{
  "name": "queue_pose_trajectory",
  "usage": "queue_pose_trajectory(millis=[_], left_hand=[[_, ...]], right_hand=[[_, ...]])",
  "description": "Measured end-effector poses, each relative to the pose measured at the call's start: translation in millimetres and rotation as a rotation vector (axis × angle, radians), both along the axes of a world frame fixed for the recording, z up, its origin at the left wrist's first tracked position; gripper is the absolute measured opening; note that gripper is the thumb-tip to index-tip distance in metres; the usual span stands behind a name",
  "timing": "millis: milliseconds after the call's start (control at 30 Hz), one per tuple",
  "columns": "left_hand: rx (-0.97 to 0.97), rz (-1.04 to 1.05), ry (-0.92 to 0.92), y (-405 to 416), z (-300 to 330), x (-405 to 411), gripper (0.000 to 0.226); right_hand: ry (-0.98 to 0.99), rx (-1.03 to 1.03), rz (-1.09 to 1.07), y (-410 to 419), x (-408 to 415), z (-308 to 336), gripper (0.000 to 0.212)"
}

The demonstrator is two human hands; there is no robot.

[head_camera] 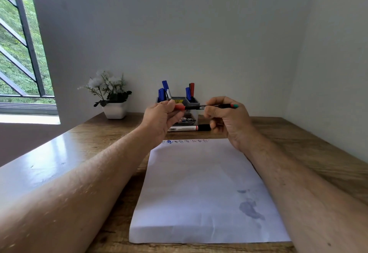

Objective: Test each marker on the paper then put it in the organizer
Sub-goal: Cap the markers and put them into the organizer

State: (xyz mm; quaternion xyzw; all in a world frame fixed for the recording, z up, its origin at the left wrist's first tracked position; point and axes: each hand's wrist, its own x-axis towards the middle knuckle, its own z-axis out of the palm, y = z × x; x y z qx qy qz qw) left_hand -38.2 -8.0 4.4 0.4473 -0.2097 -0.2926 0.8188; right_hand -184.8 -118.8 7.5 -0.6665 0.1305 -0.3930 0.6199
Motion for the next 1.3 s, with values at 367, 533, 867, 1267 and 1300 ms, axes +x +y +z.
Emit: queue_pose_trajectory(millis=[367, 533, 867, 1267, 1300], left_hand=[[0.003, 0.038, -0.082, 0, -4, 6, 0.011], [-0.008, 0.030, -0.073, 0, -4, 6, 0.011], [-0.084, -0.001, -0.048, -2, 2, -3, 0.027], [-0.006, 0.230, -0.535, 0, 6, -5, 0.057], [0.001, 0.312, -0.617, 0, 10, 0, 0.056]], right_hand=[[0.292, -0.409, -0.176, 1, 4, -8, 0.012], [0.275, -0.650, -0.314, 0, 7, -10, 0.005], [0.326, -0.380, -0.180, 5, 10, -1, 0.020], [0.463, -0.727, -0.291, 5, 12, -14, 0.025], [0.472, -0.749, -0.290, 2, 13, -16, 0.026]])
